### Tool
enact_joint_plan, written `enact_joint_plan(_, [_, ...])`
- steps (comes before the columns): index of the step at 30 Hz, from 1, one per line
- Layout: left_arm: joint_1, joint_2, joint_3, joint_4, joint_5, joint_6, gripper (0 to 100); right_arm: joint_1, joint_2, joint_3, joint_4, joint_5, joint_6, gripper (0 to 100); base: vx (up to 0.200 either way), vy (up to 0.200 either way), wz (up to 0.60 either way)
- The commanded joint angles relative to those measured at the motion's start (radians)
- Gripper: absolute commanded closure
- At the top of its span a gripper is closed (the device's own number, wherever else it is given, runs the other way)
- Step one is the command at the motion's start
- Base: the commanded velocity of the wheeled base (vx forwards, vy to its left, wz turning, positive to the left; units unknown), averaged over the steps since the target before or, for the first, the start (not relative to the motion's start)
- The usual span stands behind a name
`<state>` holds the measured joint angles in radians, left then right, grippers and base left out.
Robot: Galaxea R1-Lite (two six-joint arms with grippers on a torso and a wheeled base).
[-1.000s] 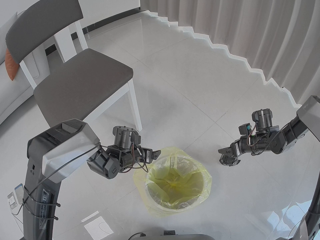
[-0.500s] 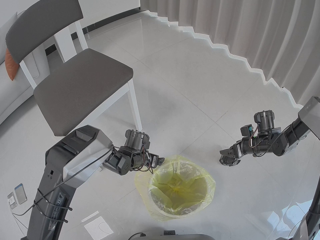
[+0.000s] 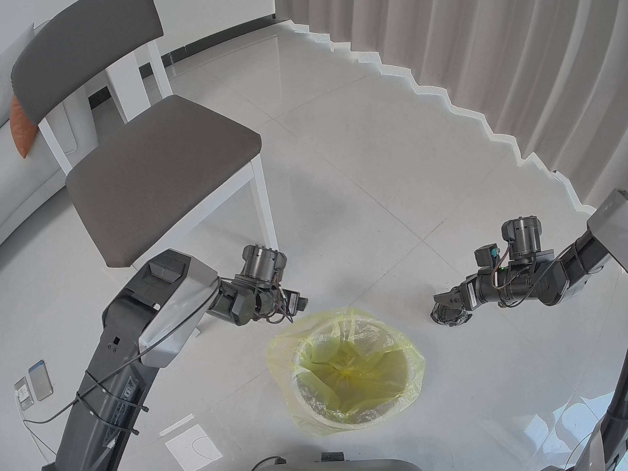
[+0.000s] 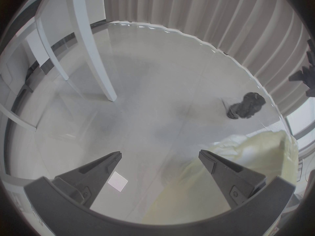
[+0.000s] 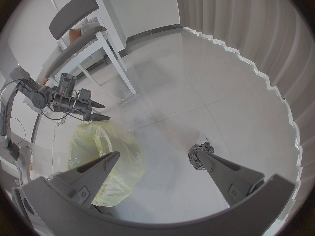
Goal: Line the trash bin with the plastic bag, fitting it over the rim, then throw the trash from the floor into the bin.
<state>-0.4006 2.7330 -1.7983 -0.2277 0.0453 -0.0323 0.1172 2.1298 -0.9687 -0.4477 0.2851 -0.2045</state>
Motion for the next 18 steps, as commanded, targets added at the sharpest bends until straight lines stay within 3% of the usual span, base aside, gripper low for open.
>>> enact_joint_plan(1, [0.052,-0.018,-0.018,0.004,0.008,-0.049,0,-0.014,-0.008,0.002,0.000,0.002,-0.001,0,0.000,0.000,0.00])
enact_joint_plan(6, [0.080,-0.153,0.111,-0.002,-0.012,-0.069,0,-0.034,-0.019,0.012,0.000,0.011,-0.001,0,0.000,0.000,0.00])
enact_joint_plan(7, [0.085,-0.245,0.252,-0.027,-0.041,-0.069,0,-0.045,-0.025,0.021,0.000,0.017,-0.003,0,0.000,0.000,0.00])
enact_joint_plan(9, [0.085,-0.297,0.338,-0.050,-0.067,-0.064,0,-0.050,-0.027,0.024,0.000,0.019,-0.003,0,0.000,0.000,0.00])
enact_joint_plan(10, [0.085,-0.368,0.482,-0.114,-0.097,-0.055,0,-0.057,-0.027,0.024,0.000,0.019,-0.003,0,0.000,0.000,0.00])
enact_joint_plan(14, [0.088,-0.446,0.725,-0.262,-0.099,-0.037,0,-0.079,-0.027,0.022,-0.008,0.022,-0.004,0,0.000,0.000,0.00])
enact_joint_plan(18, [0.092,-0.466,0.856,-0.320,-0.090,0.023,0,-0.114,-0.024,0.025,-0.016,0.045,-0.016,0,0.000,0.000,0.00])
